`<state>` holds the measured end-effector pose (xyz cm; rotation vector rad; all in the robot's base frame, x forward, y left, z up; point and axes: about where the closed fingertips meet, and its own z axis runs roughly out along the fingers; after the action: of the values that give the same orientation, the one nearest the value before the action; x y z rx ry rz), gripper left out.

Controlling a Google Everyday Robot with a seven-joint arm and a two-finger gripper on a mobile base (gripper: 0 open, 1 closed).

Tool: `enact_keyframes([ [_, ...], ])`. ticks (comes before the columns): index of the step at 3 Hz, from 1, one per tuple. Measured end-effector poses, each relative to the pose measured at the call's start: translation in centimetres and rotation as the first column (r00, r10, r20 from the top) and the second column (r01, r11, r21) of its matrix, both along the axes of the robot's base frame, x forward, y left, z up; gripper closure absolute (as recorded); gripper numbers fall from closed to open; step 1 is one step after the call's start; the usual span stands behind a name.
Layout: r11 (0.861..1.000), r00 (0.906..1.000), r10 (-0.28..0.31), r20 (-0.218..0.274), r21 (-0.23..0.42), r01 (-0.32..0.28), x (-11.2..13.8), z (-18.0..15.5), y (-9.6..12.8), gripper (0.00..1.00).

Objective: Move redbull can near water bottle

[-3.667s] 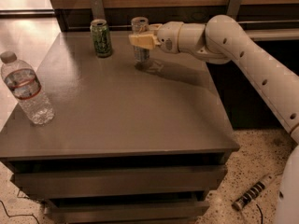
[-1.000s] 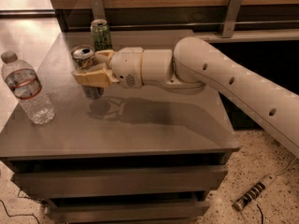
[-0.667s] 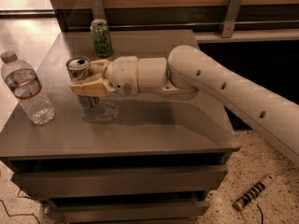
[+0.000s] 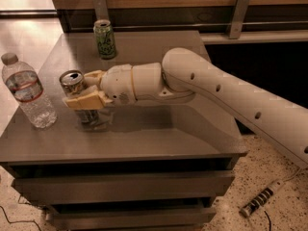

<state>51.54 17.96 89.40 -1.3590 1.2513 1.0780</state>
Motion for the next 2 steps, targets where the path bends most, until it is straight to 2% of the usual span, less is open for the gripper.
enact_keyframes([
  [1, 1.0, 1.0, 0.005, -0.003, -0.025, -0.005, -0.11, -0.67, 0.31, 0.97],
  [2, 1.0, 1.0, 0.009, -0.002, -0.023, -0.009, -0.23, -0.58, 0.47, 0.74],
])
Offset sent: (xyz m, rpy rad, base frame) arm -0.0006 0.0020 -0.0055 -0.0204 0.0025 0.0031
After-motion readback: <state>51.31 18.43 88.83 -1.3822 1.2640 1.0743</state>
